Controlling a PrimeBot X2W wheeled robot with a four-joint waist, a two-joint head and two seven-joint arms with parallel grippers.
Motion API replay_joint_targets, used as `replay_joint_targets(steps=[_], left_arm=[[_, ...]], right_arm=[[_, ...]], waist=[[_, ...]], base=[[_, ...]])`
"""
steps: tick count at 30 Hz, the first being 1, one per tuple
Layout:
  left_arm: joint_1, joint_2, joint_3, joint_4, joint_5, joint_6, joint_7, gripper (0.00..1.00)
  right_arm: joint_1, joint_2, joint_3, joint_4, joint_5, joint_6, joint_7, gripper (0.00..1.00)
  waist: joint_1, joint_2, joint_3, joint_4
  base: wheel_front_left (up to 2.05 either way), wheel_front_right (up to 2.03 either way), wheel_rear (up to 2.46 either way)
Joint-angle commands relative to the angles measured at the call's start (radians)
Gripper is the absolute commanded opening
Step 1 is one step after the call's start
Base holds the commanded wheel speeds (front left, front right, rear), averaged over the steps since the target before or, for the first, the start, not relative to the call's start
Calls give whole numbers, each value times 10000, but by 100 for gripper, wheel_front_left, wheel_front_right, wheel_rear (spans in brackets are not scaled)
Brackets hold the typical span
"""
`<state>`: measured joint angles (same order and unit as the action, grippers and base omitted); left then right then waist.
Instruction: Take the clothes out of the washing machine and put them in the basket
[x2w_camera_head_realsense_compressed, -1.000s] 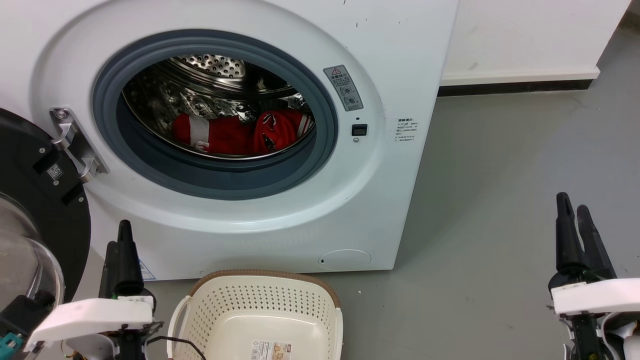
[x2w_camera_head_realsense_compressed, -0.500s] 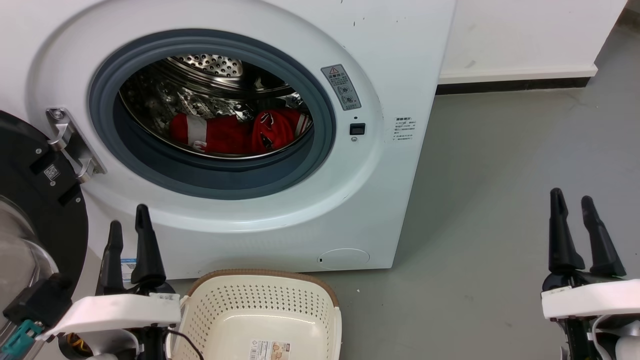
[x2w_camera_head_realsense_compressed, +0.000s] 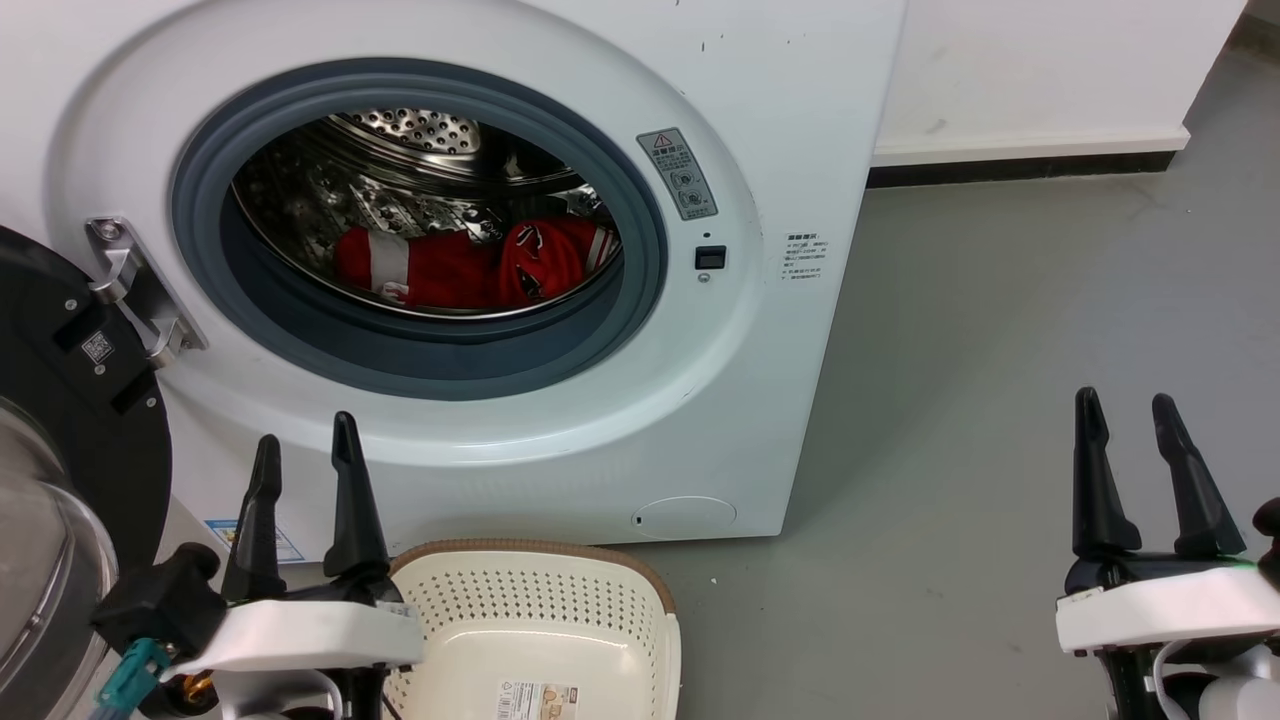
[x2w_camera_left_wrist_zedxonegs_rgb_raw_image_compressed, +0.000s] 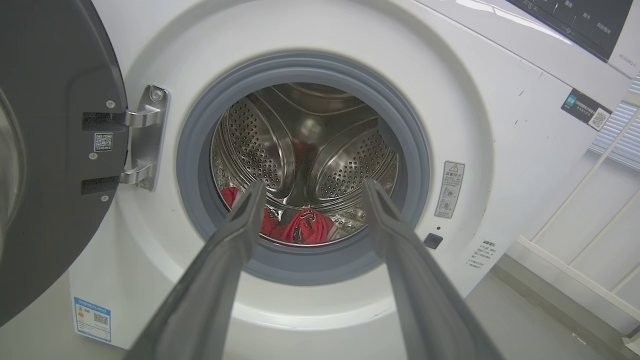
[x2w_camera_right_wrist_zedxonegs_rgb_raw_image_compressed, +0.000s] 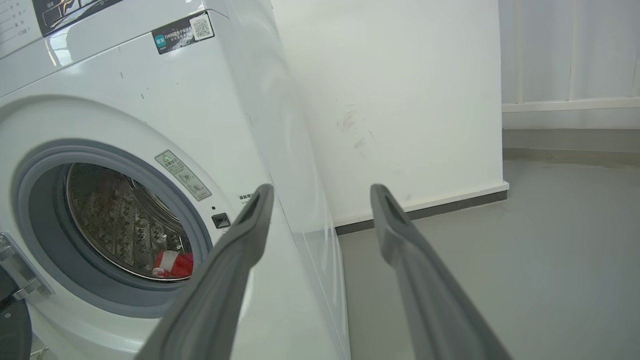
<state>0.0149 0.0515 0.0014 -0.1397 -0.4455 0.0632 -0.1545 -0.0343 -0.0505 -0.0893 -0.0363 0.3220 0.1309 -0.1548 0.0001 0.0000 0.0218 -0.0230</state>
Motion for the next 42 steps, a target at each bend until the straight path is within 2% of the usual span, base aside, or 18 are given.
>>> replay_joint_targets(steps=[1, 8, 15, 23, 26, 35, 42], left_arm=[[-40, 78, -67, -88, 278, 86, -107, 100], [140, 199, -404, 165, 956, 280, -279, 100], [292, 121, -314, 782, 1116, -281, -437, 100], [319, 33, -203, 874, 1870, -568, -608, 100], [373, 20, -231, 962, 2025, -797, -661, 100], [387, -2, -375, 1223, 3119, -830, -838, 100], [447, -15, -123, 1190, 3025, -962, -969, 100]], right_arm=[[78, -3, -28, -31, -285, -2, -97, 100], [152, -2, 4, 184, -1204, -2, -253, 100], [219, 0, 53, 309, -1963, -2, -426, 100], [260, 2, 42, 210, -2888, -2, -592, 100], [299, 2, 89, 192, -3168, -2, -668, 100], [323, 4, 88, 127, -3884, -3, -836, 100], [385, 7, 67, 290, -3836, -4, -960, 100]], waist=[[-1, 0, -5, -4], [-1, 0, -6, -23], [-1, 0, -9, -39], [-1, 0, 29, -54], [-1, 0, 27, -69], [-1, 0, 39, -139], [-1, 0, 59, -183]], base=[[0, 0, 0], [0, 0, 0], [0, 0, 0], [0, 0, 0], [0, 0, 0], [0, 0, 0], [0, 0, 0]])
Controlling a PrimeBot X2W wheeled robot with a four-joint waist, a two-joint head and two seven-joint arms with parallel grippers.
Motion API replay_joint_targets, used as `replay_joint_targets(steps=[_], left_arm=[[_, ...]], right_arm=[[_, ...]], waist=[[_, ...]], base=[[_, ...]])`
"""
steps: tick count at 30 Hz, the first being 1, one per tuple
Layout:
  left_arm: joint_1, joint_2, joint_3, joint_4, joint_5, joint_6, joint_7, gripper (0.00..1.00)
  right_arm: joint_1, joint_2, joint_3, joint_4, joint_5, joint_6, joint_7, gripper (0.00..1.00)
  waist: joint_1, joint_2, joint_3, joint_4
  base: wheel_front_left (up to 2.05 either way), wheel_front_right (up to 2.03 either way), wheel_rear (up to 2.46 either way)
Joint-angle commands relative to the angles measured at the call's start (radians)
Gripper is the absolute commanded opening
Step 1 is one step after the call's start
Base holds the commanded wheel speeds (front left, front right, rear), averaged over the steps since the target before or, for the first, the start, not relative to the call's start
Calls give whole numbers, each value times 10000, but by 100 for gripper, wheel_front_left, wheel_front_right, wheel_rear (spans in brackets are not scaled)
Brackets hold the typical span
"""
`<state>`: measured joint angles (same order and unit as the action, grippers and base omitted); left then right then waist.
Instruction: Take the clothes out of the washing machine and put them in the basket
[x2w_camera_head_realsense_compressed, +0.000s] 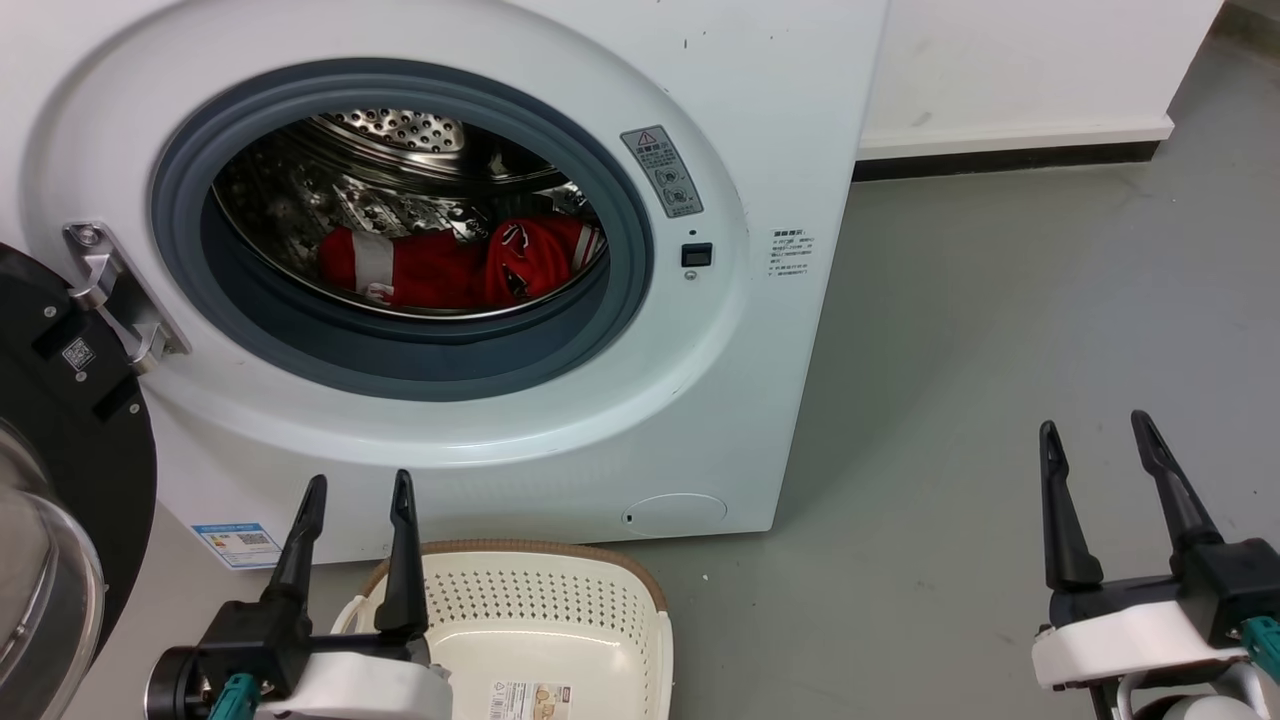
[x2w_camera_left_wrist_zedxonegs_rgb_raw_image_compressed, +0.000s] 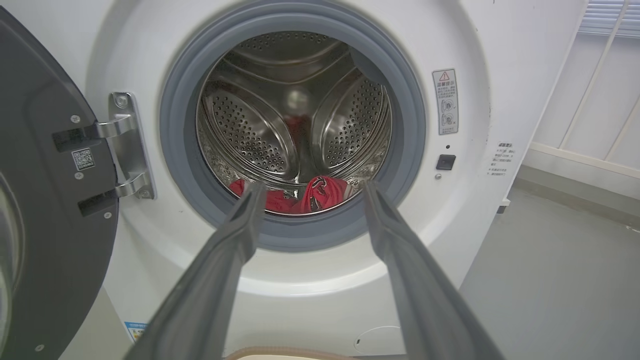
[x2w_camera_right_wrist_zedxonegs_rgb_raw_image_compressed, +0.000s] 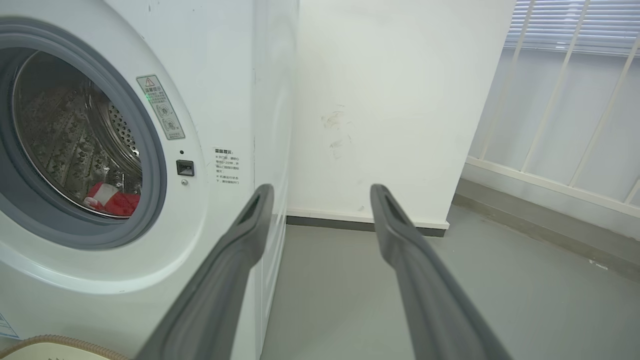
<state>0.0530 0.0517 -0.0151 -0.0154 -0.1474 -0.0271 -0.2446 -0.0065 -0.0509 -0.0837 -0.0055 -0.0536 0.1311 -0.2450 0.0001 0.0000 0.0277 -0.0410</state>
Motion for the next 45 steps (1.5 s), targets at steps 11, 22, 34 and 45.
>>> replay_joint_targets(steps=[11, 22, 34, 45], left_arm=[[182, -20, 186, -57, 252, -351, -233, 100], [210, -22, 222, 82, 146, -227, -232, 100], [-1464, 307, 1005, 663, 668, -638, -212, 100], [-6263, 3087, 1044, 3339, 731, -999, 591, 100]], right_arm=[[83, 13, 53, 134, -125, -7, -207, 100], [27, 14, -79, 347, 303, -7, -205, 100], [-1064, 19, -186, 60, 1329, -7, -205, 100], [-2184, 21, -175, -238, 1825, -7, -205, 100]], waist=[[-1, 0, 5, -80], [-1, 0, 58, -98], [-1, 0, 2627, -848], [-1, 0, 5492, -1820]], base=[[0, 0, 0], [0, 0, 0], [0, 0, 0], [0, 0, 0]])
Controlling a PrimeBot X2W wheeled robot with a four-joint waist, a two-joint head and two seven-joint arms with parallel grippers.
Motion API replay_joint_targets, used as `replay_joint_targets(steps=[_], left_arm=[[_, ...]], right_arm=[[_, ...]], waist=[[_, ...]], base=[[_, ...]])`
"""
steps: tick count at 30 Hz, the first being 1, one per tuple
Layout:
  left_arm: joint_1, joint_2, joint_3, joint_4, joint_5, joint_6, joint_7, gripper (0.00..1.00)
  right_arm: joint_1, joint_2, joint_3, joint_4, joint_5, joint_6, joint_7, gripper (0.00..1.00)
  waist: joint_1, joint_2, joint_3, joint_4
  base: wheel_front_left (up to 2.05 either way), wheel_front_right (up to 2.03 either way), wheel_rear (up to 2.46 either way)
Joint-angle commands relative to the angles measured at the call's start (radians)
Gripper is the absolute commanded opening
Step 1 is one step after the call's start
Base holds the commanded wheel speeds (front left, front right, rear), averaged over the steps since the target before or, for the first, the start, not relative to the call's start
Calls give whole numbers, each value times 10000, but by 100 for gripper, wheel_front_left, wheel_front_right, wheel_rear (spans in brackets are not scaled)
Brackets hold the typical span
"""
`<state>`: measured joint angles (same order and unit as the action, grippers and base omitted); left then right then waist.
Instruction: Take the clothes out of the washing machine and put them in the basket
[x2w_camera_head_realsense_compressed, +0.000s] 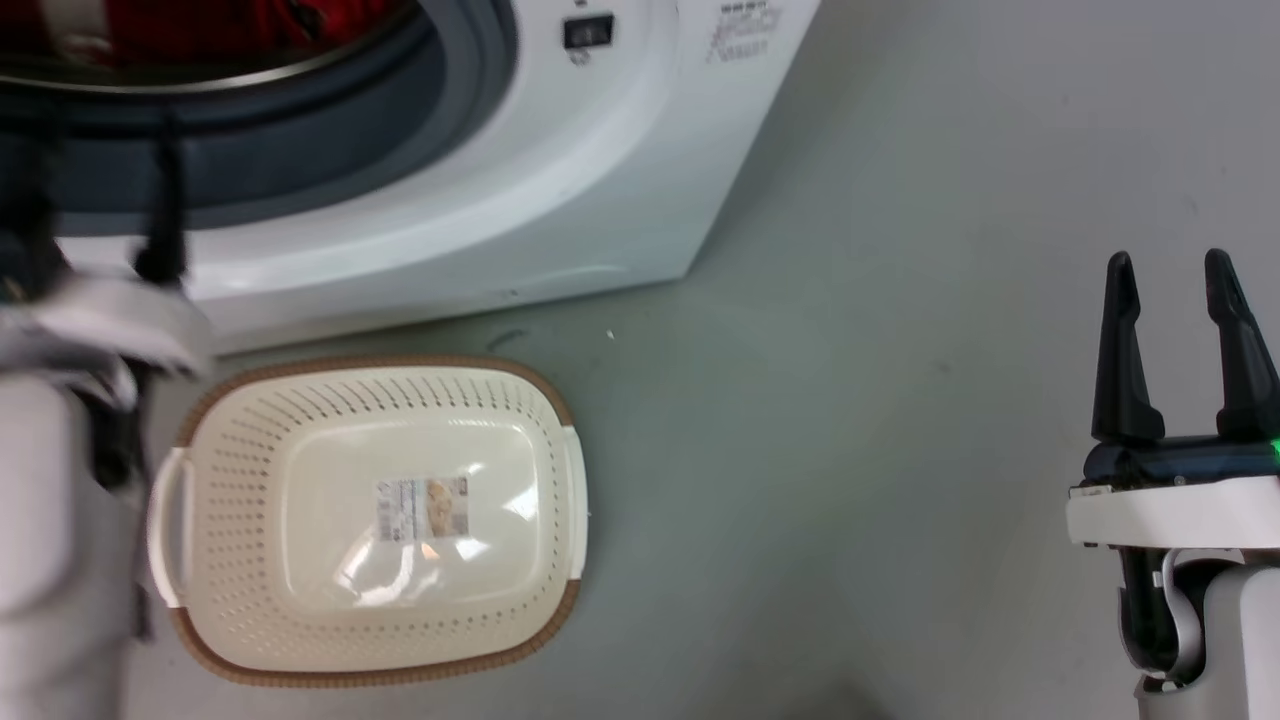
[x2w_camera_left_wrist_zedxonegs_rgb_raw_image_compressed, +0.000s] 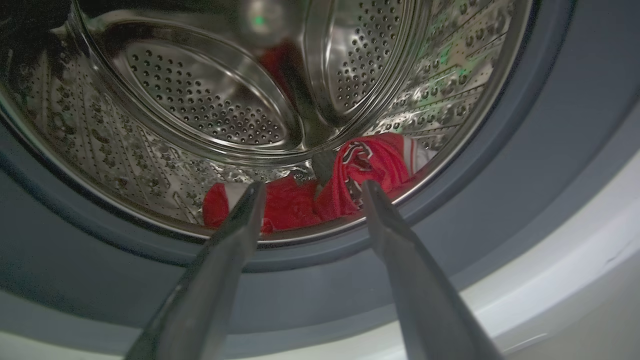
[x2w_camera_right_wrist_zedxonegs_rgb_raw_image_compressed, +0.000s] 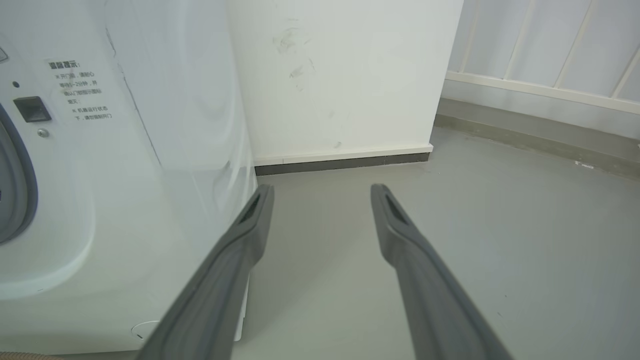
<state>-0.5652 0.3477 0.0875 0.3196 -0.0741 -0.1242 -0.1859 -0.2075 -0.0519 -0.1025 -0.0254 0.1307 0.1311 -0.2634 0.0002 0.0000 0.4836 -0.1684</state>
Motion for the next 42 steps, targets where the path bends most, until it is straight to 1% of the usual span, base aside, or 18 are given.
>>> replay_joint_targets(steps=[1, 4, 6, 10, 14, 16, 18, 21, 23, 25, 29, 33, 37, 41, 42], left_arm=[[-671, 514, -71, 205, 27, -23, 287, 100], [-2246, 1306, -454, 782, 44, -52, 1158, 100], [-3229, 1745, -692, 1121, 25, -53, 2001, 100], [-4988, 2393, -1298, 1764, 62, -55, 4038, 100], [-6566, 3070, -1978, 2273, 88, -57, 5425, 100], [-7209, 3406, -2209, 2631, -105, -56, 6047, 100], [-7887, 3903, -2496, 2951, -201, -49, 6707, 100], [-8613, 4515, -3118, 3296, -377, -50, 7661, 100], [-9037, 4861, -3684, 3429, -502, -50, 8220, 100], [-9418, 5180, -3970, 3630, -768, -50, 8774, 100], [-9991, 5523, -4522, 3718, -983, -51, 9307, 100], [-10334, 5850, -4806, 3887, -1222, -51, 9642, 100], [-10386, 5988, -4988, 4115, -1435, -51, 9844, 100], [-10391, 5967, -5094, 4255, -1549, -51, 9853, 100], [-10399, 5943, -5127, 4304, -1588, -51, 9825, 93]], right_arm=[[-261, 33, 50, -63, -3, -7, -21, 100], [-411, 32, 175, -163, 140, -10, -21, 100], [-433, 30, 224, -223, 244, -8, -21, 100], [-551, 33, 443, -306, 404, -7, -21, 100], [-558, 33, 782, -436, 575, -8, -21, 100], [-609, 32, 1005, -474, 668, -10, -21, 100], [-646, 33, 1238, -527, 746, -8, -21, 100], [-613, 29, 1454, -650, 935, -10, -21, 100], [-553, 33, 1460, -750, 1047, -8, -21, 100], [-547, 40, 1639, -770, 1040, -8, -21, 100], [-596, 24, 1943, -826, 1071, -10, -21, 100], [-558, 27, 2031, -920, 1230, -8, -21, 100], [-481, 27, 2104, -1029, 1144, -8, -21, 100], [-482, 26, 1968, -1141, 1090, -10, -21, 100], [-488, 27, 1928, -1165, 1065, -8, -21, 100]], waist=[[-2, 0, 1174, -631], [-2, 0, 1795, -871], [-2, 0, 2130, -1011], [-2, 0, 2694, -1256], [-2, 0, 3161, -1571], [-2, 0, 3359, -1786], [-2, 0, 3531, -2012], [-2, 0, 3747, -2321], [-2, 0, 3921, -2385], [-2, 0, 4090, -2452], [-2, 0, 4322, -2647], [-2, 0, 4479, -2795], [-2, 0, 4583, -2804], [-2, 0, 4680, -2742], [-2, 0, 4708, -2713]], base=[[0, 0, 0], [0, 0, 0], [0, 0, 0], [0, 0, 0], [0, 0, 0], [0, 0, 0], [0, 0, 0], [0, 0, 0], [0, 0, 0], [0, 0, 0], [0, 0, 0], [0, 0, 0], [0, 0, 0], [0, 0, 0], [0, 0, 0]])
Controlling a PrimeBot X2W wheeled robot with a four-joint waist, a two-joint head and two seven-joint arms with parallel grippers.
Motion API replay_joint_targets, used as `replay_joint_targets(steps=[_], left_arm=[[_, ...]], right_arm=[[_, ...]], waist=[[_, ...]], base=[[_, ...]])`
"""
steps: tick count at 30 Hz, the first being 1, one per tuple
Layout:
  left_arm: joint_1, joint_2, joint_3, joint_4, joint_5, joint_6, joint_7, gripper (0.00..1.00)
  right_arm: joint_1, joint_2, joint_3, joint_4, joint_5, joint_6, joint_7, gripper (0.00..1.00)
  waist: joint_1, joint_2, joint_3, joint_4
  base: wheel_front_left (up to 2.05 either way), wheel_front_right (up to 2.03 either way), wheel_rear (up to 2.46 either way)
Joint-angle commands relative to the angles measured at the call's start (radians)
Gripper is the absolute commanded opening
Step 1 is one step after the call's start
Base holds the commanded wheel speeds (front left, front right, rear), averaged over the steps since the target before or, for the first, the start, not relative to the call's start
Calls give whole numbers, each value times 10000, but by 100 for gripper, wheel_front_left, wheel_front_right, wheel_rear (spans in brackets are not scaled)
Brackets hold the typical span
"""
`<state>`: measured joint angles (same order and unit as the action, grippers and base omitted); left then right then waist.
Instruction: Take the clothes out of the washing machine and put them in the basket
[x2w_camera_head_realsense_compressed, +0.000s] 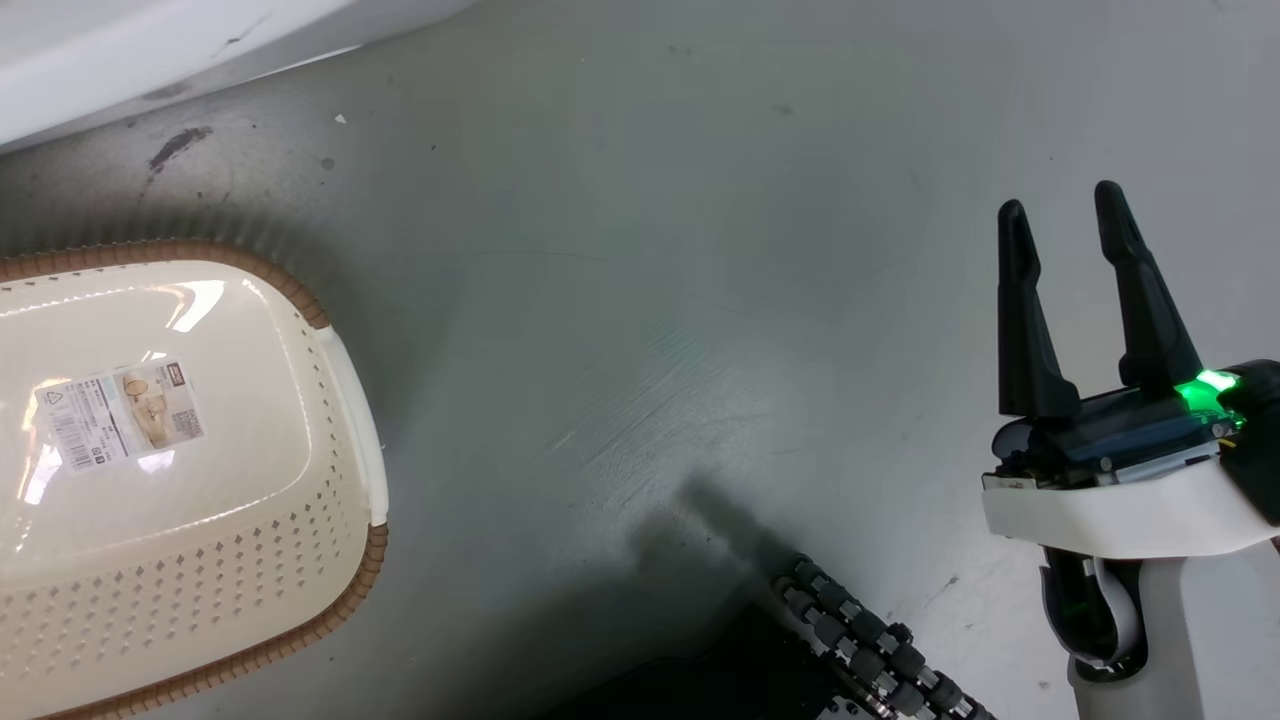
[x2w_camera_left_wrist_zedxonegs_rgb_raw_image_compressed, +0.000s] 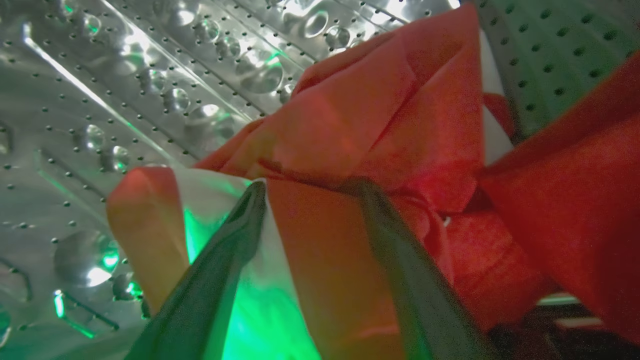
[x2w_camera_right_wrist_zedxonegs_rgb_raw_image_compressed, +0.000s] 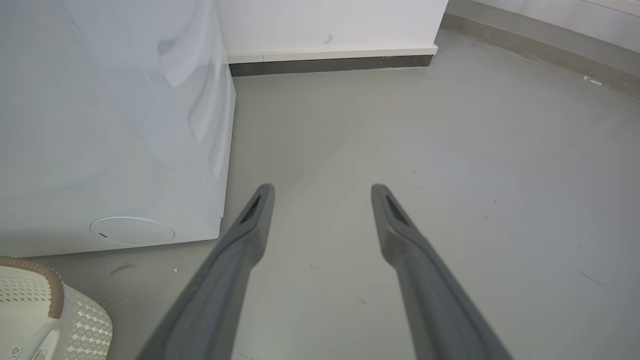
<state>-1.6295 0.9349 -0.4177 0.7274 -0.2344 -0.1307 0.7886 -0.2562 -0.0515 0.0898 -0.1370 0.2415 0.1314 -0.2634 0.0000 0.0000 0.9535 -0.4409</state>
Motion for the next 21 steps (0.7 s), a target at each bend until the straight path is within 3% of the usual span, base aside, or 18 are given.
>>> replay_joint_targets(steps=[1, 12, 21], left_arm=[[217, 63, -93, 282, -13, 14, 14, 0], [21, -210, -176, 631, -153, 102, -1441, 0], [1049, -1394, -59, 1422, -590, 568, -4679, 0]], right_arm=[[-15, 23, -29, -61, -62, -12, -21, 100], [-336, 22, -277, -40, -244, -14, -21, 100], [-336, 17, -715, 182, -655, -14, -21, 100]], waist=[[0, 0, 32, 34], [0, 0, -153, 305], [0, 0, -1249, 982]], base=[[0, 0, 0], [0, 0, 0], [0, 0, 0]])
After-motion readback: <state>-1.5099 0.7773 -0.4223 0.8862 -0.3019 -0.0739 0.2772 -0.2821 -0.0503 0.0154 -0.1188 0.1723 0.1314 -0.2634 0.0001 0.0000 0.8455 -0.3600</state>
